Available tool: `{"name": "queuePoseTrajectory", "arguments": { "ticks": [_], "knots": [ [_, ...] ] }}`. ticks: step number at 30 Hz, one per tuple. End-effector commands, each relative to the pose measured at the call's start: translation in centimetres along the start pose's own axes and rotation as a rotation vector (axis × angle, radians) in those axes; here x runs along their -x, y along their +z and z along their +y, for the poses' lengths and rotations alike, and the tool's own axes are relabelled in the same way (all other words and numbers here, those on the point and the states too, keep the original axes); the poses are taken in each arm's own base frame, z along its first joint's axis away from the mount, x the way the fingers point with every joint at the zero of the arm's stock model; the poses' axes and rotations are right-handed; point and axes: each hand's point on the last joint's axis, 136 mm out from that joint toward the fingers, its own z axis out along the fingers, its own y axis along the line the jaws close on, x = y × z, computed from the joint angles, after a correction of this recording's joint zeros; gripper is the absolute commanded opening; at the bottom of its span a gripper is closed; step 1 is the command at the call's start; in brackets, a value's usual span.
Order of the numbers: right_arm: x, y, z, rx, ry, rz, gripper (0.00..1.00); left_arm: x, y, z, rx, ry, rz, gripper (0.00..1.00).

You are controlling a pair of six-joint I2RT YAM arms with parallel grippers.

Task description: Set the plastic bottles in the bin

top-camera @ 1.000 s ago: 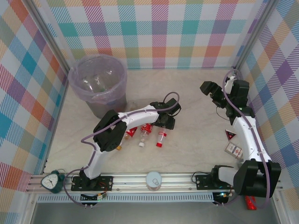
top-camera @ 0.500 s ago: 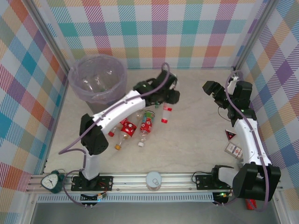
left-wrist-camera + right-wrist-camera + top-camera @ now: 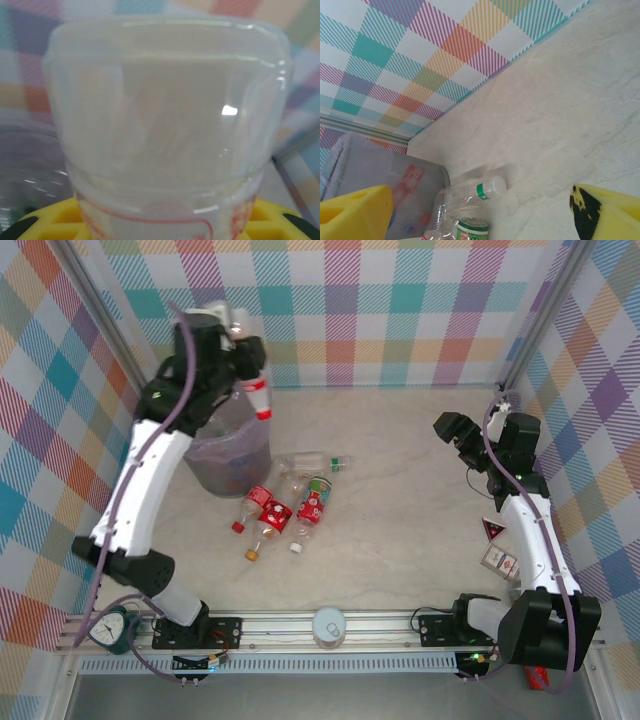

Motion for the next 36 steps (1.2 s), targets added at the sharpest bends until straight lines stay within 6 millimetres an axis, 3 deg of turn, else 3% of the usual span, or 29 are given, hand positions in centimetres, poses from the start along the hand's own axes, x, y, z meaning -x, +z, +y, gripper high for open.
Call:
{"name": "queuePoseTrajectory", "arguments": {
  "ticks": [1, 6, 12, 17, 22, 26, 33, 36],
  "knots": [
    [0.3, 0.3, 0.3, 0.035, 0.002, 0.0, 0.91, 3.1, -2.0, 4.5, 0.144, 0.015, -0.117, 0.42],
    [0.3, 0.5, 0.4, 0.044, 0.005, 0.004, 0.91, 1.6, -0.4, 9.8, 0.297, 0.078, -0.034, 0.37],
    [0.5, 0.7, 0.5, 0.044, 0.003, 0.013, 0.91, -1.0, 2.8, 13.1, 0.344, 0.099, 0.045, 0.26],
    [0.3, 1.2, 0.8, 0.084, 0.026, 0.032, 0.91, -4.5, 5.3, 14.1, 0.336, 0.105, 0.123, 0.2],
    [0.2, 1.0, 0.7, 0.072, 0.022, 0.029, 0.91, -9.3, 6.8, 15.4, 0.339, 0.093, 0.226, 0.18],
    [0.2, 1.1, 0.5, 0.067, 0.023, 0.031, 0.91, -12.8, 7.6, 16.1, 0.334, 0.086, 0.309, 0.18],
    [0.1, 1.2, 0.3, 0.057, 0.02, 0.032, 0.91, -17.1, 8.2, 17.1, 0.336, 0.061, 0.391, 0.18],
    [0.1, 1.3, 0.0, 0.05, 0.023, 0.032, 0.91, -18.8, 8.3, 17.6, 0.341, 0.052, 0.416, 0.24]
  ]
}}
